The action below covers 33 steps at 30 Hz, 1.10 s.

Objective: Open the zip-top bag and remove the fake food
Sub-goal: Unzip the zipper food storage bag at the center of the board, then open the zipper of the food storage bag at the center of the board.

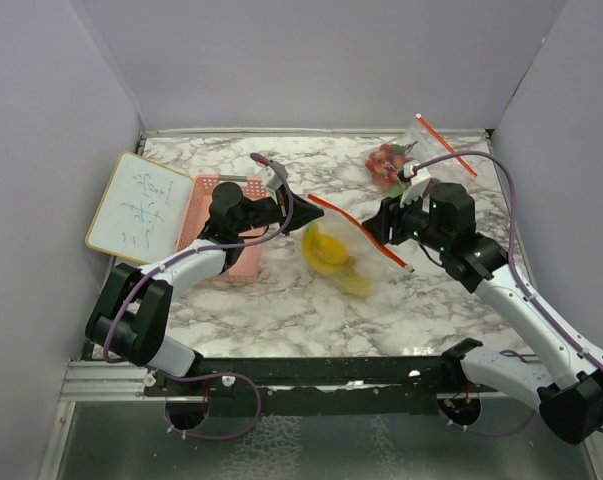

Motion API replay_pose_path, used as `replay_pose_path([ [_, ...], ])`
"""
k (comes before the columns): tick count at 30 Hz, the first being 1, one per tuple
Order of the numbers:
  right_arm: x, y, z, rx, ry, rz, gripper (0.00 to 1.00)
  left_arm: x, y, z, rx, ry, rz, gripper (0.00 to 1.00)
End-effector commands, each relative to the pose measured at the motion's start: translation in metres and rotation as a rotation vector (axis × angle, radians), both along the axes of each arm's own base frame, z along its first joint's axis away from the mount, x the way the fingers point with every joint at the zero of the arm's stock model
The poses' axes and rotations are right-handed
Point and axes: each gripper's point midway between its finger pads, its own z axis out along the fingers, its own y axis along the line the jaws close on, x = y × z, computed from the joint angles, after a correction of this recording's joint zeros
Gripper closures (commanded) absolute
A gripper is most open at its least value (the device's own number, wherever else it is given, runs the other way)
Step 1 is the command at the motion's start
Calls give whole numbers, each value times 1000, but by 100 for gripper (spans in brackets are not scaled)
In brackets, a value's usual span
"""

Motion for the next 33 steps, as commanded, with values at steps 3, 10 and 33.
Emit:
replay_pose_path([
  [3,-8,1,-6,15,-3,15,54,-7,0,16,-13,-64,-24,100],
  [10,-26,12,6,83,-10,107,54,-4,-1,10,-11,-49,-16,100],
  [33,-52,26,19,227,-24,215,51,-7,-5,-8,-13,25,48,45],
])
